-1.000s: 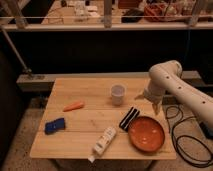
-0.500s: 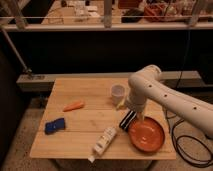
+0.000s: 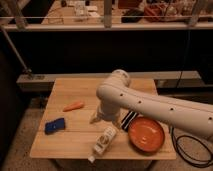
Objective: Move the arm in a circular motion
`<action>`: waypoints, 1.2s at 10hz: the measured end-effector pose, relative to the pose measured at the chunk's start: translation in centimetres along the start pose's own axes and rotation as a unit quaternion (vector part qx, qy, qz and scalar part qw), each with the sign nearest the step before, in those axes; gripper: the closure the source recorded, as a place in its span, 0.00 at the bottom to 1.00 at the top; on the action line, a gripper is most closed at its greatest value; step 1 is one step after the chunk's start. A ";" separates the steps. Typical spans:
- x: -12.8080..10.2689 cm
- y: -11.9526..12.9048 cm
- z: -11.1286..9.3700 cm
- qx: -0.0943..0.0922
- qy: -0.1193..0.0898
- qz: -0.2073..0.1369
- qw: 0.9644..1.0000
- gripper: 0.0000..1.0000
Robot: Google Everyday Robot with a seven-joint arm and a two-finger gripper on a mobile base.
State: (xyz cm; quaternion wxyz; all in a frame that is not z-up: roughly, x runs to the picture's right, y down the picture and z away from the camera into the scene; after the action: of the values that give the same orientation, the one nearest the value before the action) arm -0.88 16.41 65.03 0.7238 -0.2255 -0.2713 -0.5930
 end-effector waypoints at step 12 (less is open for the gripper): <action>22.3 -2.9 0.3 0.047 0.018 0.103 0.993 0.20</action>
State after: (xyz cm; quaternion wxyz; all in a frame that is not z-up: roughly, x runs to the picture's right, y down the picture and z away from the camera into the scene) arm -0.40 -0.35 79.95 0.7957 -0.2070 -0.2608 -0.5060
